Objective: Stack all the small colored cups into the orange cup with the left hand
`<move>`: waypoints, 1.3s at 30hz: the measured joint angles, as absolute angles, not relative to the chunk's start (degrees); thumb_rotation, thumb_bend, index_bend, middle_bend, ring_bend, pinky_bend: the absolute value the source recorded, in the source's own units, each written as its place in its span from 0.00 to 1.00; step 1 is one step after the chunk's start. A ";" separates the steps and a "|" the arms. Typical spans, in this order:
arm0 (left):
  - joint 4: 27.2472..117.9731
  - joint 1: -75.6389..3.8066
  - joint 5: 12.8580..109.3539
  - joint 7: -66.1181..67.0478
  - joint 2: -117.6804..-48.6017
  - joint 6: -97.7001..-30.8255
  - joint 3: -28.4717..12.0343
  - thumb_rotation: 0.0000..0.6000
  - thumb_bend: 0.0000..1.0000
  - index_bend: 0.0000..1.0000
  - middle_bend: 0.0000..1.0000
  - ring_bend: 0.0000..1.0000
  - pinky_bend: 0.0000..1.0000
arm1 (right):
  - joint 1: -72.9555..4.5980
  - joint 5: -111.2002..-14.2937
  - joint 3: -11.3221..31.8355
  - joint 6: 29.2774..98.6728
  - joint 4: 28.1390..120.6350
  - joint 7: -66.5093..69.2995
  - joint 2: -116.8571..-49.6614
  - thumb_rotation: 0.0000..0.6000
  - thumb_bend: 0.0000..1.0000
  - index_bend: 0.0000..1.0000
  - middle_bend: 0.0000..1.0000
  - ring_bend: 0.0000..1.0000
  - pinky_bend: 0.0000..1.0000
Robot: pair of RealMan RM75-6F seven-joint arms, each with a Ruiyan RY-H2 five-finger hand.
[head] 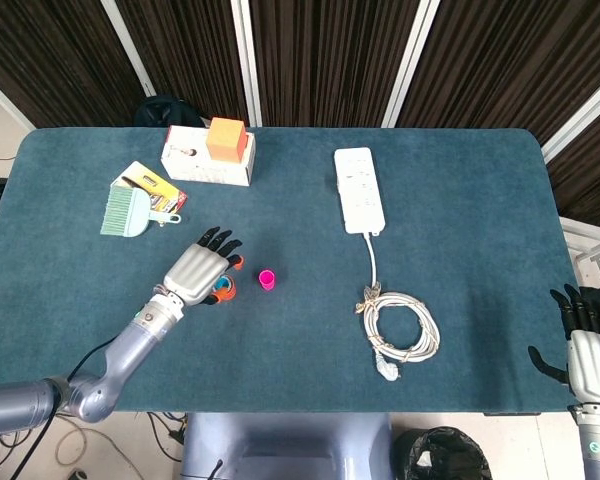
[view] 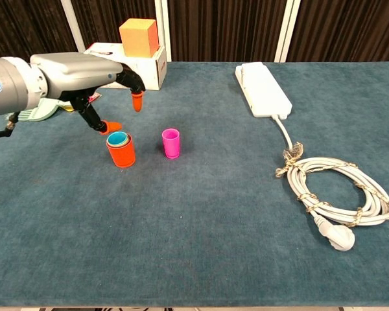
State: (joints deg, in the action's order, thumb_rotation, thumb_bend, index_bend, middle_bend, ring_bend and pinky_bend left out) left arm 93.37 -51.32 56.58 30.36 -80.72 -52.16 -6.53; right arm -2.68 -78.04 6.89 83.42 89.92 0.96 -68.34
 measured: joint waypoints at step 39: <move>81.21 -62.25 41.50 40.92 -93.60 -48.67 -7.05 1.00 0.31 0.35 0.14 0.00 0.00 | -2.53 -77.62 7.24 83.52 89.59 1.72 -68.14 1.00 0.34 0.12 0.05 0.12 0.06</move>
